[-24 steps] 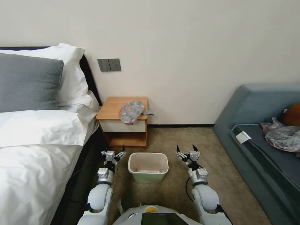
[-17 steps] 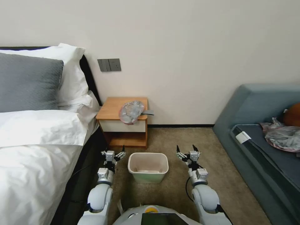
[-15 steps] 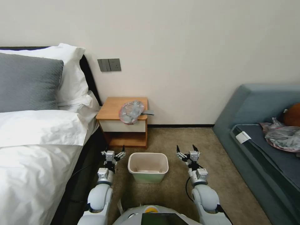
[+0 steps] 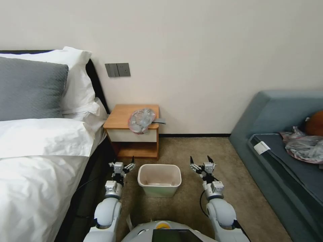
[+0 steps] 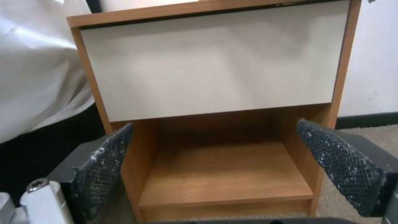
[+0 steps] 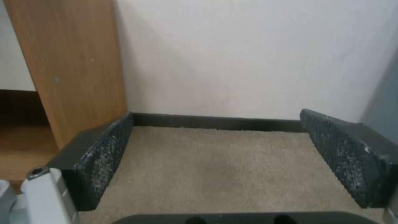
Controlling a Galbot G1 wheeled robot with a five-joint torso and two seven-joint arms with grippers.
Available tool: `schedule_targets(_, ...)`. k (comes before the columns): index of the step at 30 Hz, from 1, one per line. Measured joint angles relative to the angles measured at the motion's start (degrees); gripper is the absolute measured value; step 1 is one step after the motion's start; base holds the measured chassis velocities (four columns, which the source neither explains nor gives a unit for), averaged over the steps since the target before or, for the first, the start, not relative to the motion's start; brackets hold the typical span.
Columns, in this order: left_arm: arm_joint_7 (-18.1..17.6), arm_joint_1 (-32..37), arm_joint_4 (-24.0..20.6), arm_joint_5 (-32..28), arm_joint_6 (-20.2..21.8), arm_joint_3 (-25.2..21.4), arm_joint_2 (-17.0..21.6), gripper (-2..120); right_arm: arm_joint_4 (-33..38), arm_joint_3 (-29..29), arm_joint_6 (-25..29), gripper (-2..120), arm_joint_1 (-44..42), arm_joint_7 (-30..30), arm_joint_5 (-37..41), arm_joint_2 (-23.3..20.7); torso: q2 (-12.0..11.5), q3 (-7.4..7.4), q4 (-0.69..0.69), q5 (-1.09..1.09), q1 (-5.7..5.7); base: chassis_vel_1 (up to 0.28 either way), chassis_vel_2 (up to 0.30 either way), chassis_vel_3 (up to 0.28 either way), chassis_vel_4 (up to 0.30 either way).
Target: Pick up the garbage bag from the table and place it over the trash can.
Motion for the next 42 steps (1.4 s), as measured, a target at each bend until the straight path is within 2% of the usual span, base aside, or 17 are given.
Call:
schedule_targets(27,0.0,0.1,-0.2,-0.1,0.0,0.0,0.0,100,1.3,-0.1,-0.3,100,-0.6,0.1,-0.1,0.0,0.0,0.0,0.0,0.0,0.0,0.0,0.0,0.0,0.0)
schedule_targets(31,-0.7,2.3,-5.2,-1.6,1.5,-0.5,-0.1,100,8.4,-1.0,-2.0,100,-3.5,1.1,-0.9,0.4,0.0,0.0,0.0,0.0,0.0,0.0,0.0,0.0,0.0)
schedule_targets(32,-0.7,2.3,-5.2,-1.6,1.5,-0.5,-0.1,100,8.4,-1.0,-2.0,100,-3.5,1.1,-0.9,0.4,0.0,0.0,0.0,0.0,0.0,0.0,0.0,0.0,0.0)
schedule_targets(36,-1.7,4.9,-11.4,-3.6,3.4,-1.1,-0.4,100,15.9,-1.9,-3.9,100,-6.5,2.2,-1.8,0.9,0.0,0.0,0.0,0.0,0.0,0.0,0.0,0.0,0.0)
schedule_targets(42,-2.3,6.5,-15.2,-4.7,4.7,-1.5,-0.4,100,21.2,-2.5,-5.3,100,-8.6,3.0,-2.0,1.1,0.0,0.0,0.0,0.01,0.0,0.0,0.0,0.0,0.0)
